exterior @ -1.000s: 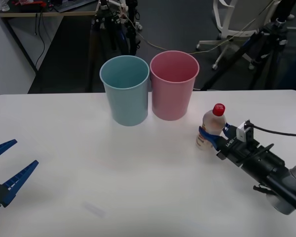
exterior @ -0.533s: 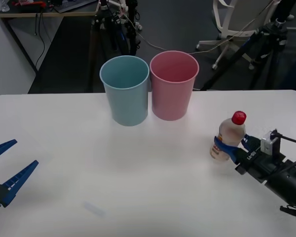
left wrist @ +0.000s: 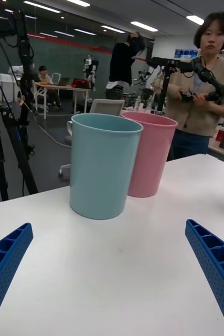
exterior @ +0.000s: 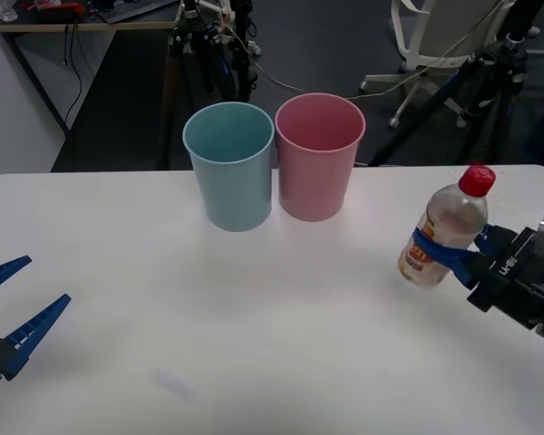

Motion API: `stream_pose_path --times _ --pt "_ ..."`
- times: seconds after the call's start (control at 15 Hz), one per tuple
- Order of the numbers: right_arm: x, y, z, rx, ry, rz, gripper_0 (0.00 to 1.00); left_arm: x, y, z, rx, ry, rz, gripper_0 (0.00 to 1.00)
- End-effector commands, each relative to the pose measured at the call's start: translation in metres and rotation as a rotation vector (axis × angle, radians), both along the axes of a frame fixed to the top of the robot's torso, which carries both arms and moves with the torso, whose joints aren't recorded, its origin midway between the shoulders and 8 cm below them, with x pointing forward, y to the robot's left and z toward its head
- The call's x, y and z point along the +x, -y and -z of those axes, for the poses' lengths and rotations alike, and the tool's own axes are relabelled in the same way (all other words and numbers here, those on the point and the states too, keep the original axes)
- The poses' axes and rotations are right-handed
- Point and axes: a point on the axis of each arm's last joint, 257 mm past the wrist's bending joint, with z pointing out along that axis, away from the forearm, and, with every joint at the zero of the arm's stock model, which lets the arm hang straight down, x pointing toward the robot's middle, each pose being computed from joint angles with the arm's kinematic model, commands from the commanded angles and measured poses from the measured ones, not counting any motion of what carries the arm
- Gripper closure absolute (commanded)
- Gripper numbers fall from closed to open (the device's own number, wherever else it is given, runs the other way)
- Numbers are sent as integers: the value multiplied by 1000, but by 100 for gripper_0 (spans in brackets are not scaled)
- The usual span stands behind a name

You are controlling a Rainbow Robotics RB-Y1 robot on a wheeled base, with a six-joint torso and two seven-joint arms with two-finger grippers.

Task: Grasp the object on the table and drop it into the matching bin: aluminum can to the light blue bin, PET bottle to the pink bin.

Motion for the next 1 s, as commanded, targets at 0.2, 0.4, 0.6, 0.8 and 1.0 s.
stream_pose_path --times 0.2,0.4,0.6,0.8,1.0 --pt "2 -8 -55 36 -39 -41 100 0 0 0 0 0 0 0" --pt "10 -5 -98 30 1 -25 100 0 0 0 0 0 0 0" --pt "17 -11 -128 34 -11 -24 100 0 0 0 0 0 0 0" --pt "36 -14 -157 11 31 13 100 0 0 0 0 0 0 0" --pt "55 -33 -170 9 37 1 100 0 0 0 0 0 0 0"
